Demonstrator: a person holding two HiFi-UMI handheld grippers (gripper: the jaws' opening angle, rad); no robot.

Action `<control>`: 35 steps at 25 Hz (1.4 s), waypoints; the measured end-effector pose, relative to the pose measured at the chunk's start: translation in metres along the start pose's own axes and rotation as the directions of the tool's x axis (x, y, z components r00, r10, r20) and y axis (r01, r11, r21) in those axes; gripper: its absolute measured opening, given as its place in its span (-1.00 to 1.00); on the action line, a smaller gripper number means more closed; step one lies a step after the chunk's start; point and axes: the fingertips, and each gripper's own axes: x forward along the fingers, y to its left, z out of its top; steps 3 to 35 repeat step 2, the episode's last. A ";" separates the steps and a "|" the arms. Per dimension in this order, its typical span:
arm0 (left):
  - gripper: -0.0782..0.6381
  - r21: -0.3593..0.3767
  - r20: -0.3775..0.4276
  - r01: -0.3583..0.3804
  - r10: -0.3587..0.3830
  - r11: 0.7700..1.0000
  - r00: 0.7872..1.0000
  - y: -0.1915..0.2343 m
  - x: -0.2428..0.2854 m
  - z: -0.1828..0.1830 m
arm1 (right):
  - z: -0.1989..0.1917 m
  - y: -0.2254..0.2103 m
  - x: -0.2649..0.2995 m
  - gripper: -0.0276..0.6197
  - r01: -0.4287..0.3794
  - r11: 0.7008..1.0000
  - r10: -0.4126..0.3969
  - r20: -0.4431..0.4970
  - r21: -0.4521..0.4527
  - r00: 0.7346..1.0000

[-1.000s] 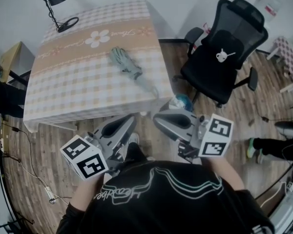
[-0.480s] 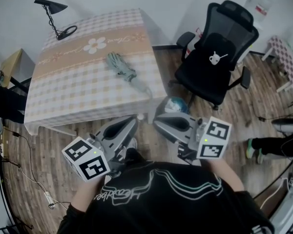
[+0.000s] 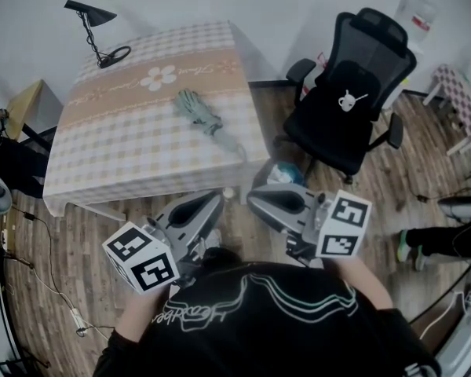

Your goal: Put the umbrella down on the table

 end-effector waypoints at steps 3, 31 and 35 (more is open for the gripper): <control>-0.79 0.003 0.001 0.003 -0.003 1.000 1.000 -0.001 0.001 0.001 | 0.000 0.000 0.000 -0.88 0.003 1.000 -0.003 -0.003 -0.003 1.000; -0.79 0.003 0.001 0.003 -0.003 1.000 1.000 -0.001 0.001 0.001 | 0.000 0.000 0.000 -0.88 0.003 1.000 -0.003 -0.003 -0.003 1.000; -0.79 0.003 0.001 0.003 -0.003 1.000 1.000 -0.001 0.001 0.001 | 0.000 0.000 0.000 -0.88 0.003 1.000 -0.003 -0.003 -0.003 1.000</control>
